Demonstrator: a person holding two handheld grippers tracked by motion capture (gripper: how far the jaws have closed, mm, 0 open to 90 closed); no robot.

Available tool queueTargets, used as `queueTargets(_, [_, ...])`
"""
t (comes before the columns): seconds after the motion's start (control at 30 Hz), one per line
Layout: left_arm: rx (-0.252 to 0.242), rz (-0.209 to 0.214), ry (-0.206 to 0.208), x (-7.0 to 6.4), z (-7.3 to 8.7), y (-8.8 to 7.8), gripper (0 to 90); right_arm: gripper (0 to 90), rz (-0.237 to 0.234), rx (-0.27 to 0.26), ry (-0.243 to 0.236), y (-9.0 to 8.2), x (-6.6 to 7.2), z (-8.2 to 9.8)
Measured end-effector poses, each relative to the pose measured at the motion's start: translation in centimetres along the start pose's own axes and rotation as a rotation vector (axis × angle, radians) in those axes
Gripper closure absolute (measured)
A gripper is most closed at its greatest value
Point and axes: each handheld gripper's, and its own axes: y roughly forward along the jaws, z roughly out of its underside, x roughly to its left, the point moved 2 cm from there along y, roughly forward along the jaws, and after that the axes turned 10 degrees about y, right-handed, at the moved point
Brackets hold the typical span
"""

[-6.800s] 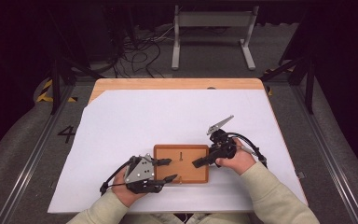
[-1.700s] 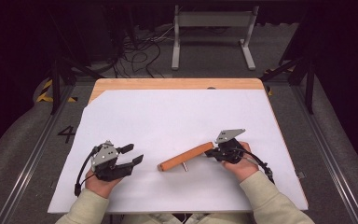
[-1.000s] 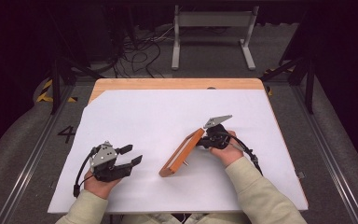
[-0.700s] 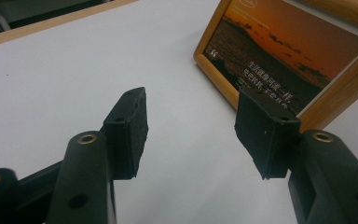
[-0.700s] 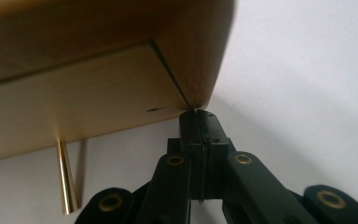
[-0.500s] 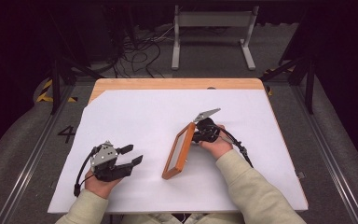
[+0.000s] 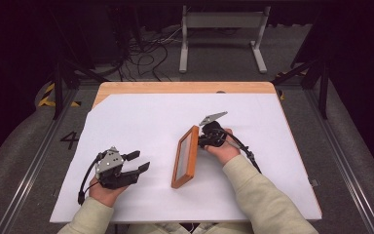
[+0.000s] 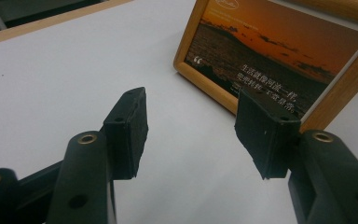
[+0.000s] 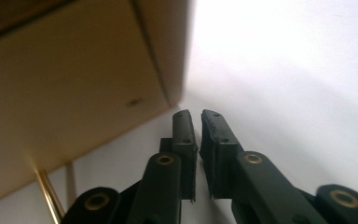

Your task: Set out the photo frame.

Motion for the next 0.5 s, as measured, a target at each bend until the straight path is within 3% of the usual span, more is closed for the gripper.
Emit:
queueTargets(0.13, [-0.001, -0.002, 0.004, 0.0, 0.0, 0.0, 44.0, 79.3, 0.041, 0.008, 0.013, -1.6, -0.1, 0.1])
queueTargets(0.3, [0.002, -0.003, 0.004, 0.0, -0.1, 0.0, 44.1, 69.2, 0.039, -0.027, 0.015, -3.7, 0.4, -0.1])
queueTargets(0.4, [0.003, -0.003, 0.005, 0.0, -0.1, 0.1, 44.1, 63.6, 0.056, 0.016, 0.029, -5.3, 1.1, -0.4])
queueTargets(0.5, [0.003, -0.004, 0.005, 0.0, -0.1, 0.0, 44.1, 60.4, 0.065, 0.024, 0.022, -6.5, 1.7, -0.8])
